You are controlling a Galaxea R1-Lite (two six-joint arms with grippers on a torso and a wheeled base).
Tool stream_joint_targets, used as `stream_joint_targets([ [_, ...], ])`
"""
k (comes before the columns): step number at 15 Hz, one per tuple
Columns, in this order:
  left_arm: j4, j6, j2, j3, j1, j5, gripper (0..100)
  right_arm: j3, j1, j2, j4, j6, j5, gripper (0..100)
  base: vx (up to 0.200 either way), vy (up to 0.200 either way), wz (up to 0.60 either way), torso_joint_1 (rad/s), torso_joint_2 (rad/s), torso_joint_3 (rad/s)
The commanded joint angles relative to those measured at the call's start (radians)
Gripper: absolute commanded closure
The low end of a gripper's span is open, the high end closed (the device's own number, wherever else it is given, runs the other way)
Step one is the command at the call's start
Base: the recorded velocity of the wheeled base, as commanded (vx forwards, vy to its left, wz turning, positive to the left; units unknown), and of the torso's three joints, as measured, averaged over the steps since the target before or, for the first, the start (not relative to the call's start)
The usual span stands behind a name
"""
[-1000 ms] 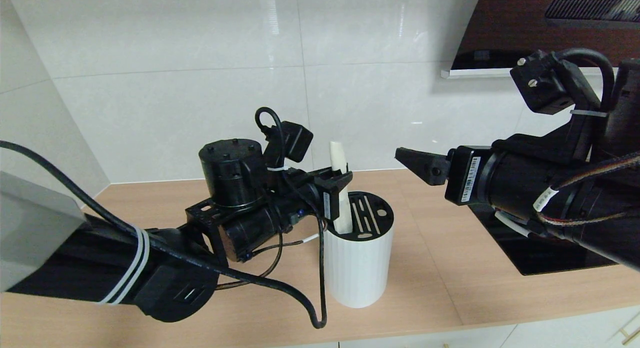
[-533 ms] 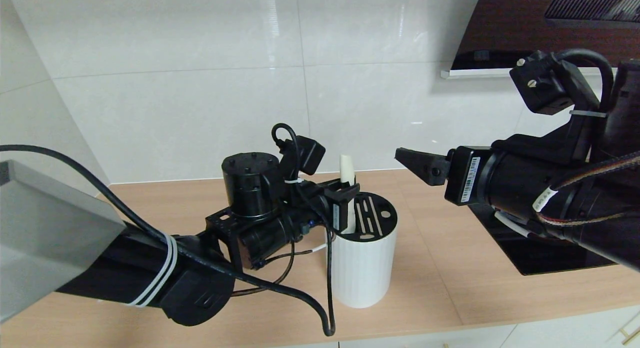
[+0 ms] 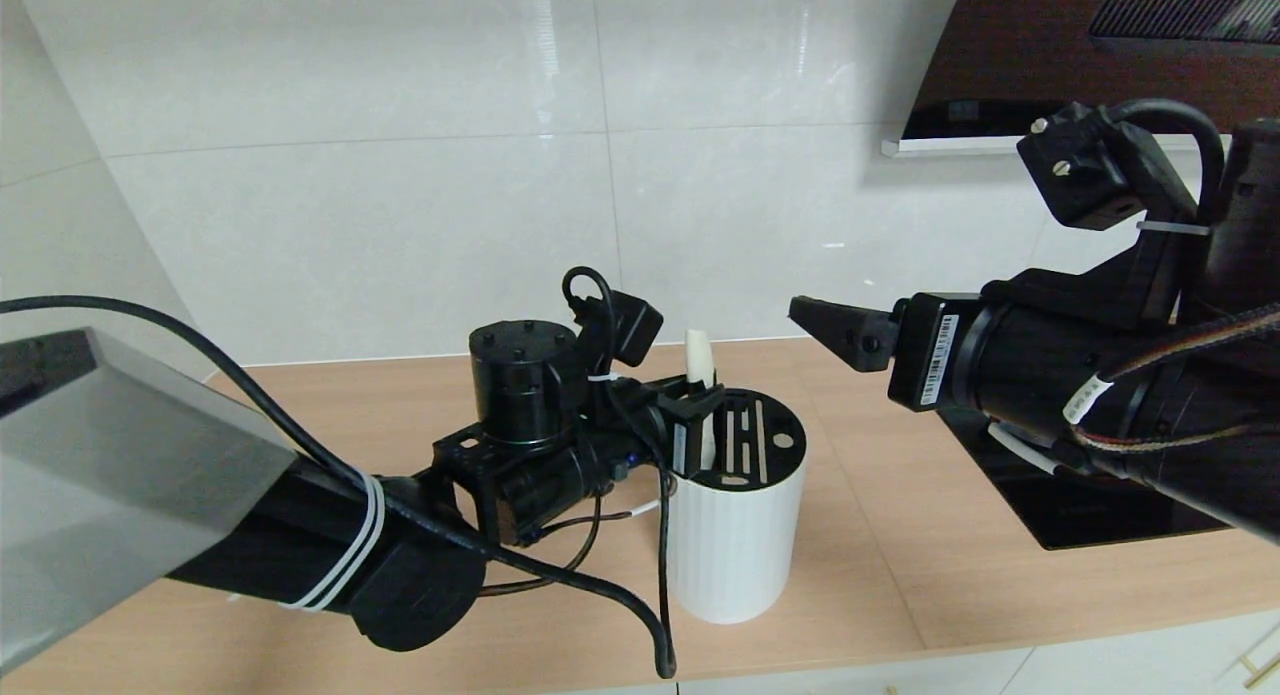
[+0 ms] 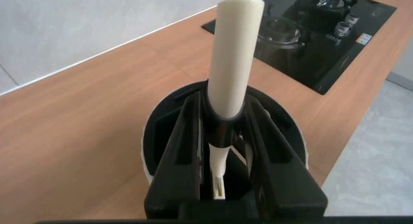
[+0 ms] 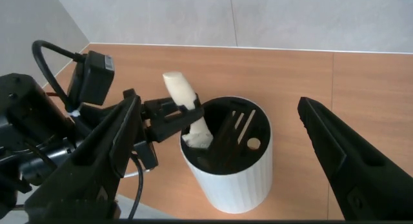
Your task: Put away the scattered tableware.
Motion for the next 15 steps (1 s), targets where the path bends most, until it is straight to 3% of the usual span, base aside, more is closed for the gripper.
stream_joint_targets([
  [1, -0.002, 0.004, 0.003, 0.000, 0.000, 0.000, 0, 0.000, 0.001, 0.002, -0.001, 0.000, -0.001, 0, 0.000, 0.000, 0.00, 0.000, 0.00, 0.000],
  [3, -0.008, 0.010, -0.001, 0.000, 0.000, 0.011, 0, 0.000, 0.001, 0.002, -0.001, 0.000, -0.001, 0, 0.000, 0.000, 0.00, 0.000, 0.00, 0.000],
  [6, -0.104, 0.012, 0.003, 0.003, 0.000, 0.032, 0, 0.000, 0.001, 0.002, -0.001, 0.000, 0.001, 0, 0.000, 0.000, 0.00, 0.000, 0.00, 0.000],
  [10, -0.112, 0.012, -0.017, 0.004, 0.000, 0.042, 0, 0.002, 0.001, 0.000, -0.001, 0.000, -0.001, 0, 0.000, 0.000, 0.00, 0.000, 0.00, 0.000],
  [12, -0.138, 0.012, -0.095, 0.020, 0.000, 0.068, 0, 0.014, -0.015, -0.004, -0.001, 0.000, -0.001, 0, 0.000, 0.000, 0.00, 0.000, 0.00, 0.000],
  [15, -0.137, 0.013, -0.425, 0.155, 0.000, 0.068, 0, 0.080, -0.035, -0.070, -0.001, 0.002, -0.002, 0, 0.000, 0.000, 0.00, 0.000, 0.00, 0.000],
])
